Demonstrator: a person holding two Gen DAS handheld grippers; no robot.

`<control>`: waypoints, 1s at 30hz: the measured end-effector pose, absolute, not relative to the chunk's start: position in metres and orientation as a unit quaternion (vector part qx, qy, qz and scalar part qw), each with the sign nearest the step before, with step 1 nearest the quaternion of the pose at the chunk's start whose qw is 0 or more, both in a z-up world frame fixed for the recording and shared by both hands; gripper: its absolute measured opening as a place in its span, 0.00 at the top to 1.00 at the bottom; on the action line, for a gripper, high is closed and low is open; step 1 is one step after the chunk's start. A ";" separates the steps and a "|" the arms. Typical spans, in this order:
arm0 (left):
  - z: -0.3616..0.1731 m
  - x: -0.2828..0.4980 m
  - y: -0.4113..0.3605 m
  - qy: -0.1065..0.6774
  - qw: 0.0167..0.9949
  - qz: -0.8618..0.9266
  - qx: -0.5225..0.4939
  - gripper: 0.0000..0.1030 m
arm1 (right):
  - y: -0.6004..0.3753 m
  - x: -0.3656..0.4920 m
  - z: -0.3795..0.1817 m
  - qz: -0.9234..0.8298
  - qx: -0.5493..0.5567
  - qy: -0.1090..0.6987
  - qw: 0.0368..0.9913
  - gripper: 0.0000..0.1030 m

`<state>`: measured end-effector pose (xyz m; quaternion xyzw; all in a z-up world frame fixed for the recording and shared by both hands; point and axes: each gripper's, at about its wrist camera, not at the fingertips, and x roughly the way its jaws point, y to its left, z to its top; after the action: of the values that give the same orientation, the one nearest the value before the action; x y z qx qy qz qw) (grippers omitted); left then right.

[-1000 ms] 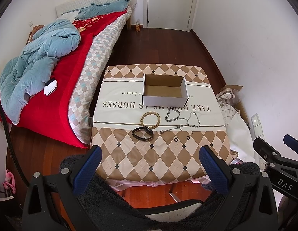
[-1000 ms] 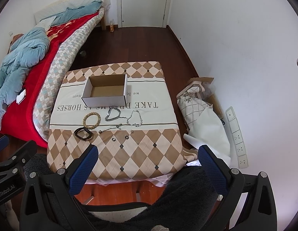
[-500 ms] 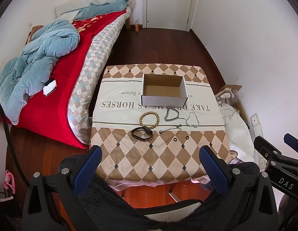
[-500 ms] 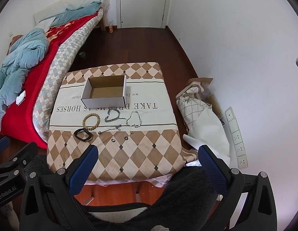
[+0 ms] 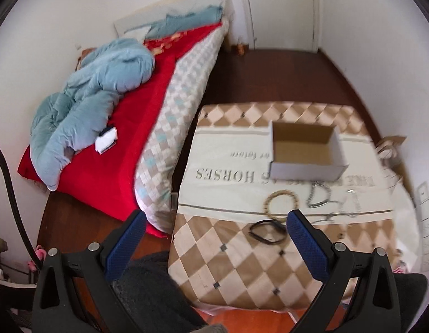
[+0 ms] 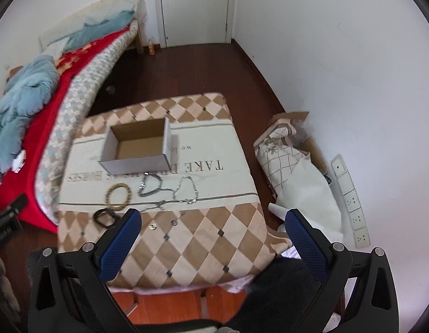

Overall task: Organize jewelry
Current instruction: 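Grasp the black watch band with the left tool while the right tool grasps the wooden bead bracelet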

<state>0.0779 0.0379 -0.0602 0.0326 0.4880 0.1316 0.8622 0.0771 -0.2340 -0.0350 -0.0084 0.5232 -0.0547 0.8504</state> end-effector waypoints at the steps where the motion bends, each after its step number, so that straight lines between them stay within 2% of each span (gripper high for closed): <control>1: -0.073 0.085 0.042 0.496 0.857 0.135 0.035 0.00 | -0.234 0.084 -0.046 -0.055 -0.007 0.529 0.847 0.00; 3: -0.104 0.102 0.047 0.523 0.841 0.132 0.040 0.00 | -0.235 0.098 -0.071 -0.051 -0.002 0.543 0.838 0.01; 5: -0.132 0.110 0.052 0.546 0.826 0.130 0.043 0.00 | -0.236 0.111 -0.099 -0.049 0.006 0.561 0.826 0.08; 7: -0.166 0.121 0.053 0.580 0.805 0.118 0.039 0.00 | -0.236 0.117 -0.124 -0.046 0.020 0.574 0.817 0.19; 14: -0.245 0.141 0.061 0.650 0.754 0.095 -0.016 0.05 | -0.233 0.129 -0.186 -0.050 0.038 0.607 0.792 0.25; 16: -0.261 0.146 0.059 0.661 0.745 0.084 -0.029 0.21 | -0.230 0.131 -0.194 -0.046 0.039 0.612 0.788 0.26; 18: -0.272 0.148 0.058 0.669 0.738 0.074 -0.039 0.52 | -0.226 0.135 -0.199 -0.045 0.034 0.616 0.786 0.26; 19: -0.277 0.148 0.058 0.669 0.739 0.067 -0.049 0.64 | -0.224 0.137 -0.201 -0.041 0.033 0.618 0.785 0.26; 20: -0.279 0.148 0.059 0.666 0.741 0.060 -0.058 0.86 | -0.220 0.139 -0.203 -0.038 0.032 0.619 0.784 0.26; 21: -0.279 0.147 0.061 0.662 0.745 0.059 -0.064 0.92 | -0.217 0.141 -0.204 -0.034 0.031 0.621 0.782 0.26; 28: -0.266 0.134 0.092 0.617 0.778 0.111 -0.032 0.93 | -0.159 0.167 -0.223 0.020 0.040 0.623 0.781 0.26; 30: -0.267 0.133 0.101 0.614 0.779 0.126 -0.017 0.93 | -0.140 0.178 -0.233 0.031 0.051 0.628 0.776 0.29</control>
<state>0.1334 0.1014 -0.2669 -0.0174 0.6136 0.1262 0.7793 0.1775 -0.1396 -0.2331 0.0511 0.6283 0.0315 0.7757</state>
